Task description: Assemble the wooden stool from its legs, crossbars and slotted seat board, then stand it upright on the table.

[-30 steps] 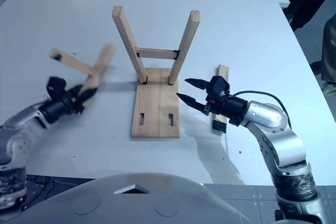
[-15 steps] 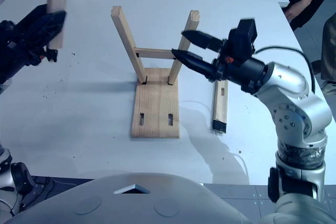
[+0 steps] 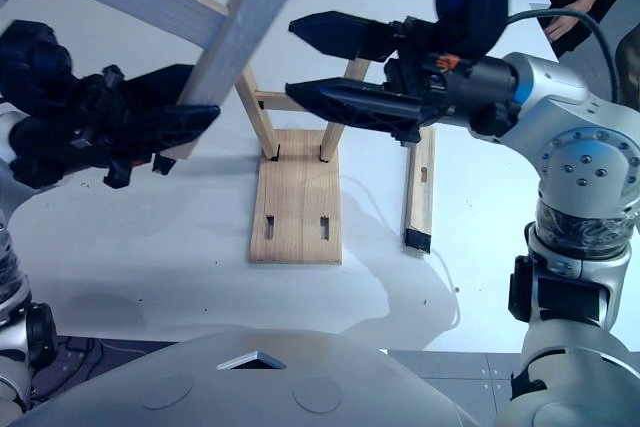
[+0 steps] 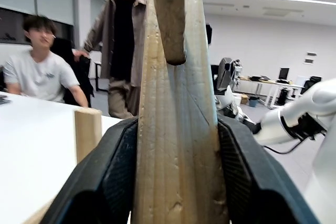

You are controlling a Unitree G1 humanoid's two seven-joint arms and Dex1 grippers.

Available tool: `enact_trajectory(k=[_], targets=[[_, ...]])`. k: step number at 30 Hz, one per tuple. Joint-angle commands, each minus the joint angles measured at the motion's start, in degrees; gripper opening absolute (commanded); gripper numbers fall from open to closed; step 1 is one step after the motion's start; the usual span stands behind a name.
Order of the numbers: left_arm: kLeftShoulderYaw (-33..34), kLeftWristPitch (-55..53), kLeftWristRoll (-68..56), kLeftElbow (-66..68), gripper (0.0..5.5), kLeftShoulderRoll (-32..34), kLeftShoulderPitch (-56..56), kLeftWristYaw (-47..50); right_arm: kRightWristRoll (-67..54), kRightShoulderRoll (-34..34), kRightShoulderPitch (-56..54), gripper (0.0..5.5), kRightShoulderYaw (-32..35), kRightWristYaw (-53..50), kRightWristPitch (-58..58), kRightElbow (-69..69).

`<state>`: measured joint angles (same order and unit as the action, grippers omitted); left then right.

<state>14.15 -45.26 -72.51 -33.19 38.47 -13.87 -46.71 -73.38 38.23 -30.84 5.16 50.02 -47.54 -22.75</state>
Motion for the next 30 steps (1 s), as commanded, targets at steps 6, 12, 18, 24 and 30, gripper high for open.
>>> enact_trajectory(k=[6, 12, 18, 24, 30], targets=[[-4.9, 2.6, 6.0, -0.5, 2.03, 0.0, 0.9, -3.3, 3.3, -2.7, -4.7, 3.58, -3.7, 1.1, -1.0, 1.1], [-5.6, 3.5, 7.9, -0.5, 2.03, 0.1, 2.0, -4.0, 6.1, -2.4, -4.9, 3.34, -5.0, 2.8, -0.9, 0.7], [-5.7, 4.3, 9.1, 0.1, 2.03, 0.0, 1.6, -3.4, 9.9, -1.3, -3.7, 2.29, -6.6, 6.0, -0.4, -0.4], [-5.6, 4.6, 10.3, 0.3, 2.03, -0.3, 2.0, -3.6, 12.1, -1.1, -3.3, 2.12, -6.8, 7.6, -0.1, -0.7], [-7.6, 4.2, 15.1, 2.8, 2.48, -0.1, 0.8, -1.0, 12.9, -2.2, -3.1, 2.11, -6.2, 7.0, 0.8, -0.8]])
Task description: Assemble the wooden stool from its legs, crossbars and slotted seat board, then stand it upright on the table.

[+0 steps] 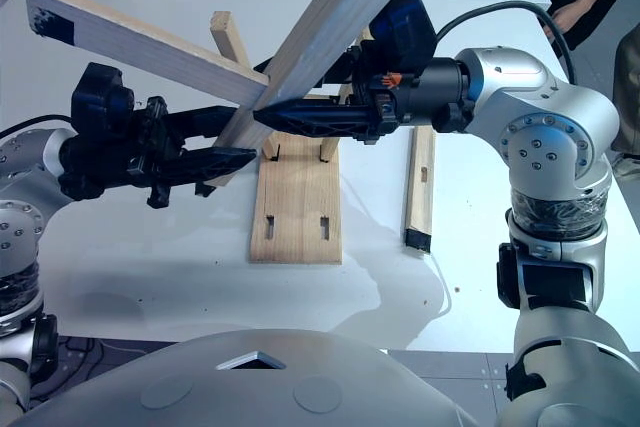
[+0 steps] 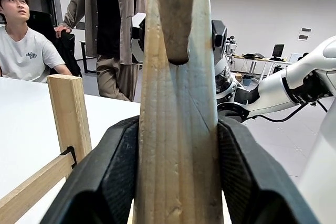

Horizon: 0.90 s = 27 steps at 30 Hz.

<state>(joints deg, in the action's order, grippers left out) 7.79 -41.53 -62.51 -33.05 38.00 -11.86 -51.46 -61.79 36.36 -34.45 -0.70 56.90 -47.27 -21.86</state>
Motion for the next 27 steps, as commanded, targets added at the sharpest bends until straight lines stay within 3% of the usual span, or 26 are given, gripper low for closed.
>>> enact_trajectory(k=[1, 6, 12, 15, 21, 27], targets=[[-1.8, 0.4, 5.8, 2.6, 2.63, 0.8, -0.8, 3.1, 1.5, -0.7, 0.4, 2.07, -0.1, -0.3, 0.8, -1.7], [-3.9, 2.3, 11.6, 4.9, 3.49, 1.2, 0.7, 2.2, 2.4, -1.8, -1.5, 2.04, 2.3, -1.5, 1.7, -0.1], [-3.2, 5.6, 16.3, 9.6, 3.50, 3.6, 5.7, -2.9, 2.8, 1.3, -2.9, 2.04, 6.1, 0.2, 1.5, 0.7], [-0.2, 8.2, 18.5, 11.2, 3.50, 5.1, 9.8, -4.4, 3.0, 6.3, -0.5, 2.04, 9.0, 2.9, 0.4, 0.4], [3.2, 11.4, 21.7, 13.7, 3.50, 4.9, 13.0, -4.1, 7.2, 15.0, 9.4, 2.04, 10.7, 9.6, 1.7, -2.2], [3.7, 12.3, 22.8, 13.7, 3.50, 3.3, 13.7, -2.0, 17.4, 20.1, 23.8, 2.04, 7.4, 16.4, 10.2, -8.7]])
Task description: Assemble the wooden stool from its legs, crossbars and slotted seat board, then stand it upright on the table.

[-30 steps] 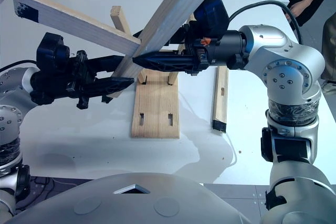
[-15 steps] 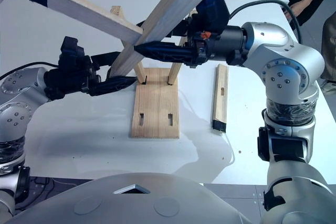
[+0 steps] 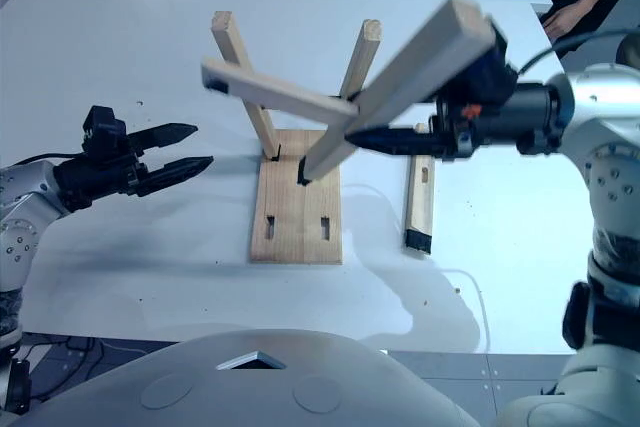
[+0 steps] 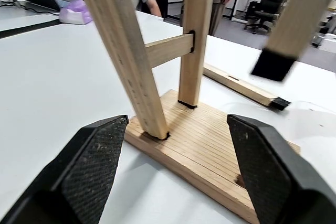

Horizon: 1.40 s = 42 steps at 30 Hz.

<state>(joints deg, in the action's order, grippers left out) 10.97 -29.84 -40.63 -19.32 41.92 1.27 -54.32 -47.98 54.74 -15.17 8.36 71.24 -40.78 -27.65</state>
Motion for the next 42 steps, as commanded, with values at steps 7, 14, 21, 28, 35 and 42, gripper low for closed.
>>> enact_trajectory(k=[7, 14, 21, 28, 35, 42], targets=[[0.0, 0.7, 1.5, 0.2, 3.50, -1.0, 0.2, 1.0, 8.6, 0.6, 8.0, 2.04, -5.8, 2.4, 8.7, -4.4], [-1.0, 0.6, 1.7, 1.3, 3.50, -0.9, -1.9, 0.0, 15.4, -0.2, 11.0, 2.04, -9.7, 1.8, 15.2, -3.6], [-1.4, 0.7, 1.8, 1.8, 3.50, -0.8, -2.6, -0.2, 16.5, -1.4, 11.3, 2.04, -11.9, 0.2, 17.2, -2.7], [-1.8, 0.6, 1.9, 1.5, 3.50, -1.1, -2.8, 0.4, 21.4, -1.1, 14.4, 2.04, -16.2, -0.7, 19.8, -0.6], [-2.0, 0.6, 2.0, 1.6, 3.50, -1.1, -2.7, 0.5, 25.0, -0.3, 16.1, 2.04, -20.3, -0.3, 21.3, 4.0], [-2.8, 0.5, 2.5, 1.7, 3.50, -1.3, -3.4, 0.6, 29.0, 1.1, 15.4, 2.04, -25.4, 1.0, 23.4, 9.6]])
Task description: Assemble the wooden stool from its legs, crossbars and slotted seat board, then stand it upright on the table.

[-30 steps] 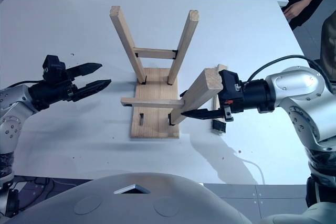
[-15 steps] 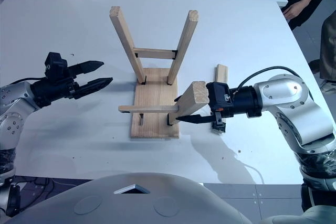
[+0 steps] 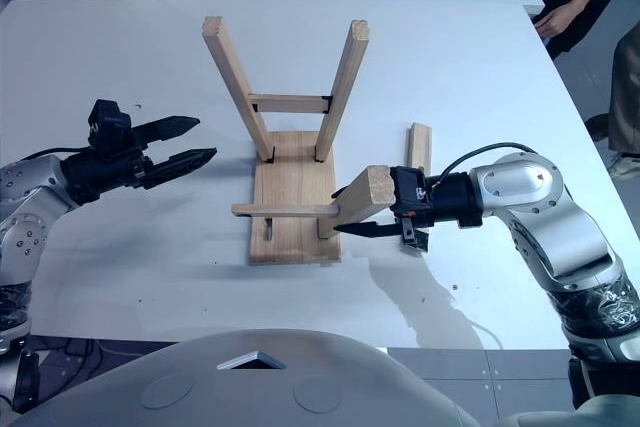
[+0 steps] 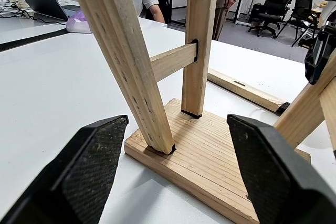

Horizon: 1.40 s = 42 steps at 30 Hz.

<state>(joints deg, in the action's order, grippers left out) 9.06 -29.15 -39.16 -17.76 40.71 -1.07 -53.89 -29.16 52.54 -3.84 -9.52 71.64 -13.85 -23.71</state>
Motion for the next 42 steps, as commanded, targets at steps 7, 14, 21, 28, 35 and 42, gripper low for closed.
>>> enact_trajectory(k=[7, 14, 21, 28, 35, 42], targets=[[-1.1, 0.4, 2.1, 0.4, 3.50, -0.6, -0.8, 0.6, 6.7, 1.8, 0.1, 2.33, -5.6, -3.0, -6.8, 3.9], [-1.1, 0.6, 2.9, 0.0, 3.50, -1.3, -0.4, 1.1, 0.9, -2.3, -4.8, 3.21, -0.3, -6.4, -13.5, 3.0], [-1.4, 1.2, 3.8, -0.7, 3.50, -2.1, 0.5, 2.7, 5.5, 2.5, 1.1, 3.21, 4.4, -7.1, -11.2, 2.2], [4.0, 1.5, 2.7, -6.0, 3.50, -2.7, 8.8, 5.3, 7.7, -2.4, 17.7, 3.90, 18.3, -26.1, -22.8, -12.9], [8.7, 0.6, 1.2, -9.6, 3.50, -3.4, 14.2, 8.1, 18.0, -18.5, 29.7, 3.90, 16.8, -51.2, -34.4, -27.4], [8.7, 0.0, 0.5, -9.5, 3.50, -3.0, 13.0, 8.9, 19.8, -32.7, 31.9, 3.90, 17.3, -63.4, -40.1, -27.7]])
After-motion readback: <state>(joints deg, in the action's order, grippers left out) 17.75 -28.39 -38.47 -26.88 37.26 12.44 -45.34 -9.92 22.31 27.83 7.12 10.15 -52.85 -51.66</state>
